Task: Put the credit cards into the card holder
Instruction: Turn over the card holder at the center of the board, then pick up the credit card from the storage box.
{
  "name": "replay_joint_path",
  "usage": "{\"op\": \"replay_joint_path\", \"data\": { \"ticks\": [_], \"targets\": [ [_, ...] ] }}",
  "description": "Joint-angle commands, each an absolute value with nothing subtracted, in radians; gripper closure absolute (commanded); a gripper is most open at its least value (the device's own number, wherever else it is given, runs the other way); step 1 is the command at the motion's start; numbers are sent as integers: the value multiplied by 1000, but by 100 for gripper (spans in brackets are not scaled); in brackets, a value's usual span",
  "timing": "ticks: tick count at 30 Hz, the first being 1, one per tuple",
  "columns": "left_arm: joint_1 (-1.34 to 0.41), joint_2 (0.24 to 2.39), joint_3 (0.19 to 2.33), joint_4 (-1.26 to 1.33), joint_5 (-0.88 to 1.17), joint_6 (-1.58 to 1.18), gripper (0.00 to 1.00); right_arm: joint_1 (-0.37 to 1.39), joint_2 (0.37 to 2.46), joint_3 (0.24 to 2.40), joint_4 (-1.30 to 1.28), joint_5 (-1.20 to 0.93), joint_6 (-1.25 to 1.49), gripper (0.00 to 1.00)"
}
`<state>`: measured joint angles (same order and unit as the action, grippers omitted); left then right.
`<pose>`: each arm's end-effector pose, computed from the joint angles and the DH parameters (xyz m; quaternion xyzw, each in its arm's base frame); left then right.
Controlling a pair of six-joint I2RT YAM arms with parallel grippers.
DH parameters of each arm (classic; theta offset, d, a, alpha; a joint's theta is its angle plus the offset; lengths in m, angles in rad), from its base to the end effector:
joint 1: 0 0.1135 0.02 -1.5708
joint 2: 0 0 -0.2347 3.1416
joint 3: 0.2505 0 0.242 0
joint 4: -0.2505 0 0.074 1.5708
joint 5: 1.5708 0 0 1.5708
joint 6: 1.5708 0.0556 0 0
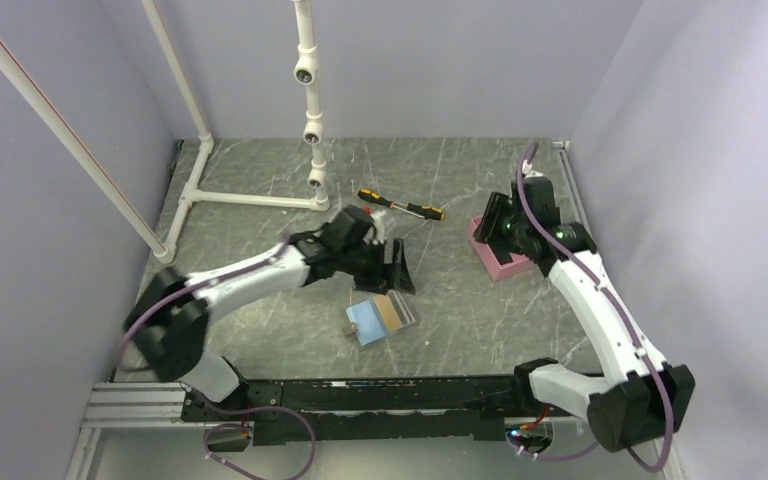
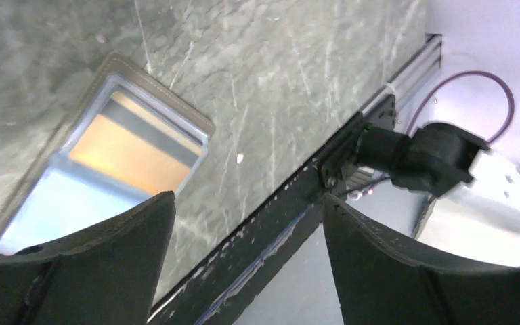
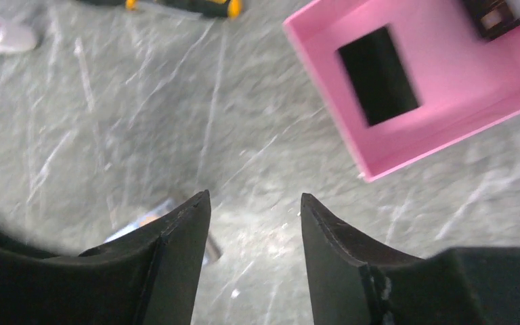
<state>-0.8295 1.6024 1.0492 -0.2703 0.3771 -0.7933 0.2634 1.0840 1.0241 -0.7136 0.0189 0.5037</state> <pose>0.2171 -0.2674 0.1837 0.0850 0.9131 -0.3802 0.1203 0.2325 0.0616 0.2762 0.1141 0.9145 0.1372 0.3632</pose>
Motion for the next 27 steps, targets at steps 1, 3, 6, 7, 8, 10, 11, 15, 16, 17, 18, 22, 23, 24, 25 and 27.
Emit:
{"op": "replay_joint_path", "data": {
  "ticks": [1,3,6,7,8,10,11,15,16,17,18,22,23,24,25,27],
  "targets": [
    [-793,1341,1095,-488,407,-609,13,215,1216,1163,-757,226,403,39],
    [-787,1270,1126,-608,368,-545,11,207,1302,1224,-774,350,351,27],
    [-776,1191,1163,-735,316,-472,8,181,1440,1328,-809,467,276,18],
    [-771,1176,1173,-760,304,-453,7,167,1470,1338,-795,469,247,17],
    [-768,1167,1182,-778,301,-439,6,149,1497,1350,-777,455,223,18],
    [-758,1170,1199,-795,327,-408,5,122,1564,1383,-774,411,179,23],
    [-755,1176,1202,-794,342,-396,5,119,1593,1395,-774,412,164,25],
    [-741,1204,1194,-772,402,-368,6,115,1697,1431,-800,463,150,46],
    [-737,1209,1191,-767,415,-360,6,115,1716,1433,-799,480,148,46],
    [-733,1211,1185,-761,424,-354,6,114,1733,1434,-797,493,144,46],
    [-726,1211,1180,-757,431,-348,6,114,1746,1439,-795,499,138,46],
    [-688,1215,1151,-732,467,-330,5,112,1813,1479,-808,571,125,46],
    [-678,1218,1145,-730,477,-324,5,111,1823,1488,-812,581,121,46],
    [-670,1222,1140,-728,485,-322,5,110,1833,1494,-813,590,117,46],
    [-660,1225,1137,-727,495,-315,5,110,1842,1498,-813,602,113,46],
    [-647,1230,1132,-726,505,-305,5,108,1858,1500,-811,615,106,46]
  ]
}}
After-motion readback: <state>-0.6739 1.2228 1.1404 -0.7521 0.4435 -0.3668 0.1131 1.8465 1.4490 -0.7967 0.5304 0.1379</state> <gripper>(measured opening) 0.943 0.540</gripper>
